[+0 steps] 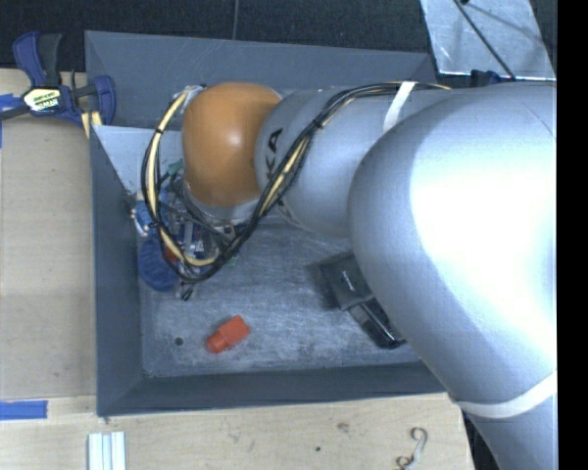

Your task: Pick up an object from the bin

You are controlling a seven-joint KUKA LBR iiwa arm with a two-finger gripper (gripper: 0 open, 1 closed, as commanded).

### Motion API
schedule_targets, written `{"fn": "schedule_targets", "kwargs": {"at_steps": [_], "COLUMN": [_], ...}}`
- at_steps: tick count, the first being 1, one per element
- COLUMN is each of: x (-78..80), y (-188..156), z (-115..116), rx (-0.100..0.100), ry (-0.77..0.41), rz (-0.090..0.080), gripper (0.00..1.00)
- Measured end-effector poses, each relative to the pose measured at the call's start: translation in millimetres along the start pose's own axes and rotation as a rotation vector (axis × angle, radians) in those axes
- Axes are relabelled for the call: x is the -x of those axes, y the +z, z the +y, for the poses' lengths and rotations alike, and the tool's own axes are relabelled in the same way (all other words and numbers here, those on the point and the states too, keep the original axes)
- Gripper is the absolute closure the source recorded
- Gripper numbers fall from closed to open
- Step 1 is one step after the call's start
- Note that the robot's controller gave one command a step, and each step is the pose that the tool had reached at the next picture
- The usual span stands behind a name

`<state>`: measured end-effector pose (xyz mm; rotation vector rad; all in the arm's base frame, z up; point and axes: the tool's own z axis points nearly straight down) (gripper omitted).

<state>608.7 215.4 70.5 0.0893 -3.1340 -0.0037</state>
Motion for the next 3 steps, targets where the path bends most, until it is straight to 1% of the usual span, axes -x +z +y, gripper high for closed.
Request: {"fn": "schedule_targets", "kwargs": {"at_steps": [1, 2, 3], "x": [0.0, 1.0, 2.3], "y": [-1.3, -5.4, -54.2], "z": [1.0, 2.3, 2.1], "rx": [-0.001, 0.001, -0.001], "ry": [-0.002, -0.002, -0.002], "rz": [-0.002, -0.003, -0.011], "gripper": [0.0, 1.0, 1.0]}}
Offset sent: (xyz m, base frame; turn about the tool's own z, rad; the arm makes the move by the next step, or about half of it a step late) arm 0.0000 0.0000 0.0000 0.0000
